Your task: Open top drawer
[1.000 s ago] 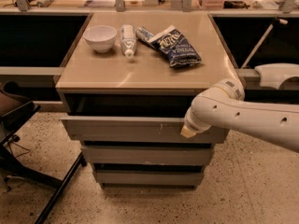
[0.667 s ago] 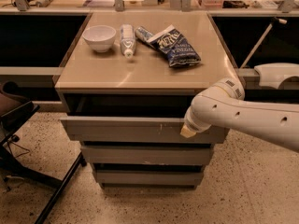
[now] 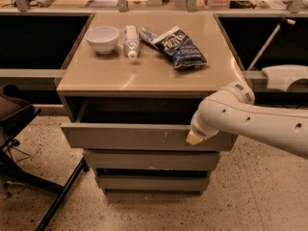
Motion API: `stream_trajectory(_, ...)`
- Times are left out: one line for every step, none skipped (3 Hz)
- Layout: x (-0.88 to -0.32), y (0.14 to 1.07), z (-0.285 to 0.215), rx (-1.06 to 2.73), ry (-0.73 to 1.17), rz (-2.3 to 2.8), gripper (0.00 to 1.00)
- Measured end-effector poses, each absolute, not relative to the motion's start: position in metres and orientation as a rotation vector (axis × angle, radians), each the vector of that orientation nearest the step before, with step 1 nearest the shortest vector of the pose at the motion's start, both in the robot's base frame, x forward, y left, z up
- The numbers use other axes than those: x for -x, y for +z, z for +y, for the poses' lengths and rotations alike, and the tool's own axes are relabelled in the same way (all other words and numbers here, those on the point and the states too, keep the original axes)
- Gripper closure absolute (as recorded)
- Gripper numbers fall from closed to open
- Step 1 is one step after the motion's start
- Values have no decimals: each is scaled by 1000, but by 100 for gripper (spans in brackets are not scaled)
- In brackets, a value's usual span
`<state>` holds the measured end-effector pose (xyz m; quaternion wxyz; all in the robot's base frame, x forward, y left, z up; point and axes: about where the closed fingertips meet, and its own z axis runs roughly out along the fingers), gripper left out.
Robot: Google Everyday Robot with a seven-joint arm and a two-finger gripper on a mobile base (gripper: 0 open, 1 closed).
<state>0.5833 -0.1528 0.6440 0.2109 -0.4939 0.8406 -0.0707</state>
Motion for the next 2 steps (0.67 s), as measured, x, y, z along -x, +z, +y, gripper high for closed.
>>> stream_trajectory(-571, 645, -163, 1388, -202, 2339, 100)
stream_trajectory(-570, 646, -163, 1389, -202, 2339, 100)
